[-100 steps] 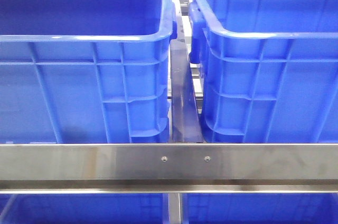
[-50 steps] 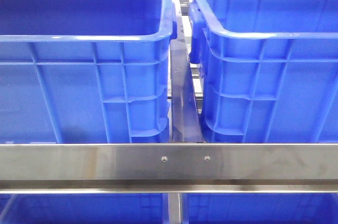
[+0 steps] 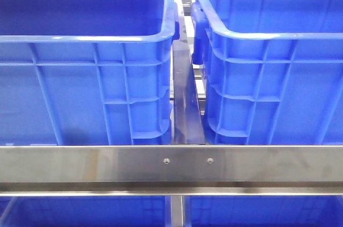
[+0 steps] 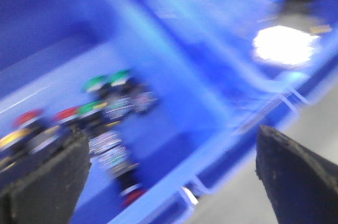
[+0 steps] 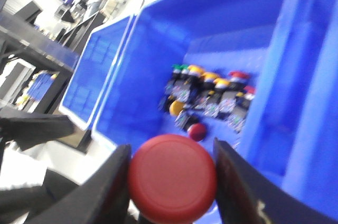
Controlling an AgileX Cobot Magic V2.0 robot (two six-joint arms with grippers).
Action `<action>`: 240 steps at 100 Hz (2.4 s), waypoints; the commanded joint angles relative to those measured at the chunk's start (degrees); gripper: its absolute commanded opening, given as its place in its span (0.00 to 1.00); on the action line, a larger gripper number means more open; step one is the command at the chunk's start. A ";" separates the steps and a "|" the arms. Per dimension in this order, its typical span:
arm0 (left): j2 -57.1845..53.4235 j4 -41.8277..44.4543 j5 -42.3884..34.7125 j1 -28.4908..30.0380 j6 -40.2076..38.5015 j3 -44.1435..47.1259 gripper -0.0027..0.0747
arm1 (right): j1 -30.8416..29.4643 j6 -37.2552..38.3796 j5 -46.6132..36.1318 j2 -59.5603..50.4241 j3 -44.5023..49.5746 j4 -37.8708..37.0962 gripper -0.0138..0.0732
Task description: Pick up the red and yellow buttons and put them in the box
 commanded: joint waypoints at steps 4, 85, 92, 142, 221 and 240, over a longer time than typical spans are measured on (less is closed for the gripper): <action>-6.70 0.00 -6.10 6.14 -1.67 3.42 0.81 | -1.44 -1.94 0.34 -1.43 -2.00 3.63 0.34; -34.26 0.00 -10.91 22.08 -3.17 23.88 0.03 | -2.26 -18.72 -40.56 0.68 -2.00 3.32 0.34; -34.26 0.00 -11.04 22.08 -3.17 23.88 0.01 | -2.26 -20.32 -44.47 2.68 -2.46 3.32 0.34; -34.26 -0.32 -11.04 22.08 -3.17 23.88 0.01 | -1.96 -27.00 -50.19 26.75 -16.76 1.37 0.34; -34.26 -0.40 -11.04 22.08 -3.17 23.88 0.01 | -1.36 -27.12 -50.96 37.35 -24.84 0.05 0.34; -34.26 -0.53 -11.04 22.08 -3.17 23.88 0.01 | -1.36 -27.12 -48.72 38.12 -24.67 0.11 0.40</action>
